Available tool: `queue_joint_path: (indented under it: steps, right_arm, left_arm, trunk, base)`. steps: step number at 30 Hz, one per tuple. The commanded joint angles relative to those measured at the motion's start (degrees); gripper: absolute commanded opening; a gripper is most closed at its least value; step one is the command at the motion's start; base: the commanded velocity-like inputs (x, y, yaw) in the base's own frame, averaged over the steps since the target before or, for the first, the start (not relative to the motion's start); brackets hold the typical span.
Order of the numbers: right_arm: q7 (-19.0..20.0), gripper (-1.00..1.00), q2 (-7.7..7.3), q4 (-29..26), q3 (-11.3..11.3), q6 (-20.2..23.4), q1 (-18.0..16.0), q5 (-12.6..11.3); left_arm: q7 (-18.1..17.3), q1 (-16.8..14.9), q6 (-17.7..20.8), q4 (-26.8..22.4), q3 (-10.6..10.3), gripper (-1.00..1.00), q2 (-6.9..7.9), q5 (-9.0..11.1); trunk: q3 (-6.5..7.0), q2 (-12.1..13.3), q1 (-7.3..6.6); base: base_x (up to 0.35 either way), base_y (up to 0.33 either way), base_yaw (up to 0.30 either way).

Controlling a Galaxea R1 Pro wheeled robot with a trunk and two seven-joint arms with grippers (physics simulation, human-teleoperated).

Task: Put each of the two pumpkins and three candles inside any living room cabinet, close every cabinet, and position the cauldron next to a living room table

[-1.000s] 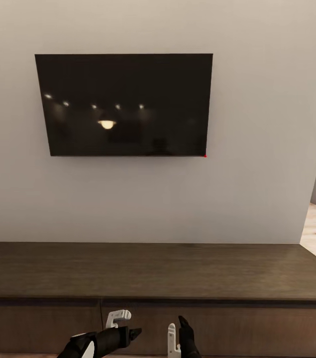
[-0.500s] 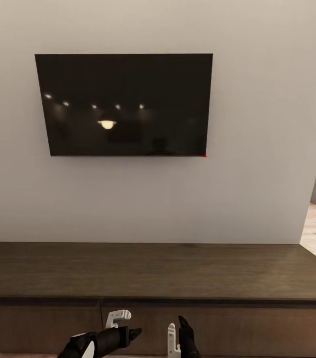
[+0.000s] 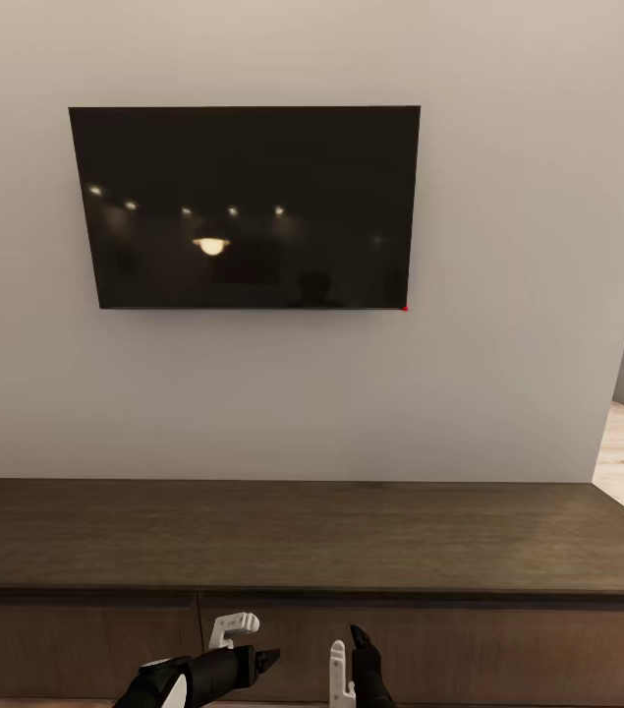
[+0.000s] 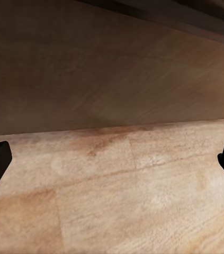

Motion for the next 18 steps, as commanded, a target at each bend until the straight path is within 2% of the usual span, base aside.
queue_joint_path:
  steps: [1,18]
  right_arm:
    - [-0.2,1.0,0.01,0.02,0.21,0.52,-0.03,0.55]
    - [0.0,1.0,0.01,0.03,0.21,0.36,-0.03,0.5]
  left_arm:
    - [0.06,-0.02,0.53,-0.05,-0.09,1.0,0.01,0.6]
    - [0.06,-0.03,0.53,0.22,-0.04,1.0,0.0,0.6]
  trunk:
    - [-0.07,-0.03,-0.01]
    - [-0.07,-0.03,-0.01]
  base:
    - [0.0,0.0,0.0]
    - [0.0,0.0,0.0]
